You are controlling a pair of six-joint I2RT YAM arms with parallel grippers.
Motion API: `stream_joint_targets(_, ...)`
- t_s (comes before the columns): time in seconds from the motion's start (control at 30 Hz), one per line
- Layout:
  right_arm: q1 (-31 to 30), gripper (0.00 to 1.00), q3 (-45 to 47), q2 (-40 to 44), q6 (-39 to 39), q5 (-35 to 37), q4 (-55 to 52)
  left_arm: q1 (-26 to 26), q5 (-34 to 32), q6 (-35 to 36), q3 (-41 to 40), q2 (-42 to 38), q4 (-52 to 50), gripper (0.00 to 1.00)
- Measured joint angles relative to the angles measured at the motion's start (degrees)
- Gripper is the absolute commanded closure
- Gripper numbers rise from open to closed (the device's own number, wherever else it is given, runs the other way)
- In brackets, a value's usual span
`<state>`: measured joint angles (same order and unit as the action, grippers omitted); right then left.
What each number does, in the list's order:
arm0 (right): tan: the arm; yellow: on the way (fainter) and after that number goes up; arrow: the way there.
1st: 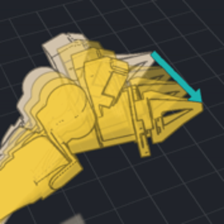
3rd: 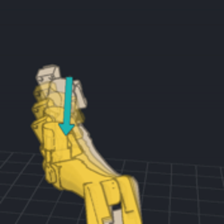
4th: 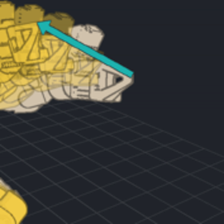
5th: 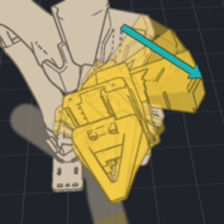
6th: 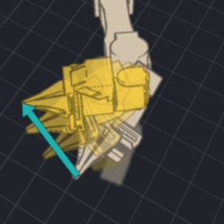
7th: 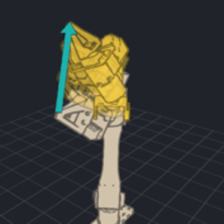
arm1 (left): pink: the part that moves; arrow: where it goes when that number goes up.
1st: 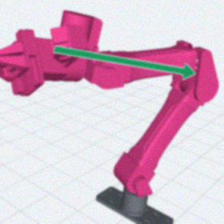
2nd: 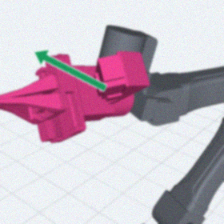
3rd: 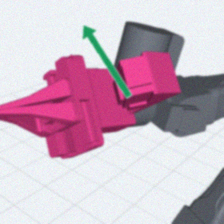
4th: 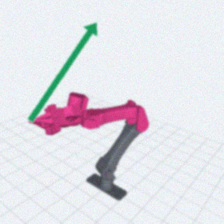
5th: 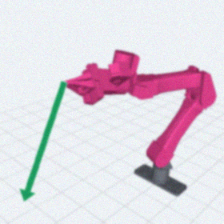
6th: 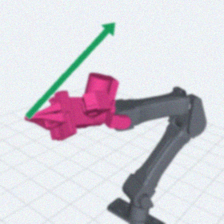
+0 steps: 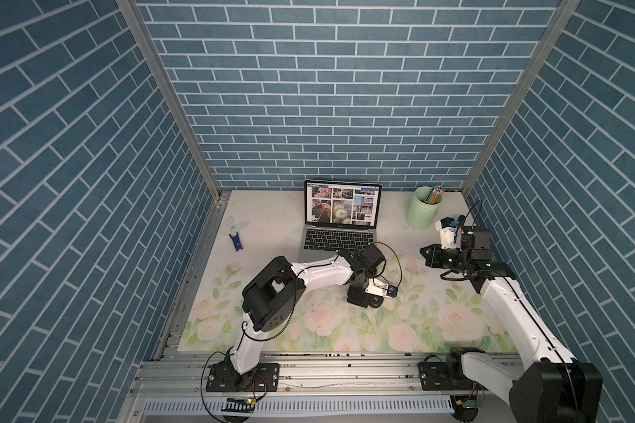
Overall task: Remove the wireless mouse receiver from the laptop
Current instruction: Insert the USB plug into the mouse.
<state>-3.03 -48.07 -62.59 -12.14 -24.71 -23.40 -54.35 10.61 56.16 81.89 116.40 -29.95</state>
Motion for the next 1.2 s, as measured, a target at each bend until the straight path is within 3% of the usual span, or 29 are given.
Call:
stream_joint_targets(0.37,0.2,1.0,2.1,0.0,0.1,-1.6,0.3,0.0,0.2,-1.7,-3.7,-2.0,-0.2,0.14)
stream_joint_targets(0.77,0.3,1.0,11.8,1.8,-2.8,-6.4,2.2,0.1,1.0,-4.0,-6.0,-3.5,0.2,0.16)
stream_joint_targets(1.03,0.1,1.0,16.7,1.6,-4.5,-12.0,3.9,0.1,0.9,-5.7,-6.0,-3.3,1.0,0.26)
stream_joint_targets(1.2,-3.3,1.0,18.3,-0.7,-4.6,-15.6,5.2,0.2,0.8,-6.5,-6.0,-3.3,1.6,0.36)
